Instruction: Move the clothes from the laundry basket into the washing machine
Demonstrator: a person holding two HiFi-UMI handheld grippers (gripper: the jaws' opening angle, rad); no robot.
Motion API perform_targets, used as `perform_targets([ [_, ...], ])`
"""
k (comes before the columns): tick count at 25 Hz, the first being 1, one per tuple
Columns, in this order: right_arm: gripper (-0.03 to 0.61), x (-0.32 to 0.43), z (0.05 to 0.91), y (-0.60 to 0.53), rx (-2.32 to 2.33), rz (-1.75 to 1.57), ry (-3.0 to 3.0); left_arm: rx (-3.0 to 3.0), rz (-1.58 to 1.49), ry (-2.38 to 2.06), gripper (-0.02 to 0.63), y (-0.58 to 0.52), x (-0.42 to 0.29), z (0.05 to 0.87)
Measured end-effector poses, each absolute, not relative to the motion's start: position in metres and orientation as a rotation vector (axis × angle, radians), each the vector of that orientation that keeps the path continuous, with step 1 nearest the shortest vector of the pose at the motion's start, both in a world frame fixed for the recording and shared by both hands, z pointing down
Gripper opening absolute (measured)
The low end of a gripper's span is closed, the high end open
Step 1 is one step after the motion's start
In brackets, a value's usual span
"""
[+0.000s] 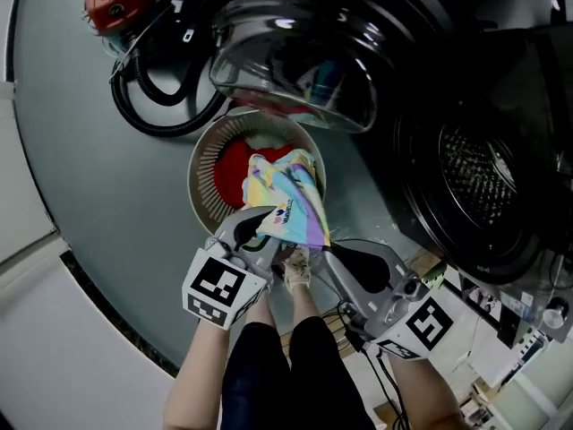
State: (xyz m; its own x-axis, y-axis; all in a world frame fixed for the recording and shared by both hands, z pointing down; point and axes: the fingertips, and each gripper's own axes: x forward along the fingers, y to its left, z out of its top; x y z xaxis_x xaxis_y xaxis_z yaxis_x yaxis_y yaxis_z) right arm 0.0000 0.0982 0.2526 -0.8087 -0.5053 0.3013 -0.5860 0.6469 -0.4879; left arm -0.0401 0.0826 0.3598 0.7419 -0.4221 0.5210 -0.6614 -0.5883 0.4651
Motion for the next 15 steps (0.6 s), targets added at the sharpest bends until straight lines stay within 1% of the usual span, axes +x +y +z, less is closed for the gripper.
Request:
perform_targets([
  [6, 0.041, 0.061, 0.270, 0.089, 1.230, 0.739, -2.589, 2.322, 0.421, -0.731, 0.029, 0.069, 0.002, 0.316],
  [7, 0.073, 0.066, 0.276, 0.089, 1.253, 0.753, -2.559, 2.327, 0.404, -0.711, 0.029, 0.066, 0.009, 0.310],
  [8, 0.142, 0.071, 0.284, 0.089, 1.267, 0.771, -2.527, 2.331, 0.383, -0.687, 0.029, 0.063, 0.016, 0.304],
  [11, 0.291, 0.075, 0.310, 0.091, 1.236, 0.780, -2.444, 2.349, 0.339, -0.609, 0.029, 0.057, 0.037, 0.289],
  [12, 0.332, 0.074, 0.318, 0.091, 1.210, 0.766, -2.427, 2.360, 0.337, -0.580, 0.029, 0.054, 0.044, 0.286],
  [13, 0.388, 0.074, 0.327, 0.091, 1.192, 0.747, -2.409, 2.371, 0.338, -0.550, 0.029, 0.052, 0.052, 0.282],
  [14, 0.426, 0.075, 0.336, 0.090, 1.186, 0.728, -2.387, 2.381, 0.340, -0.519, 0.029, 0.049, 0.058, 0.278],
  [15, 0.449, 0.076, 0.344, 0.089, 1.194, 0.717, -2.365, 2.387, 0.337, -0.489, 0.029, 0.048, 0.065, 0.274],
])
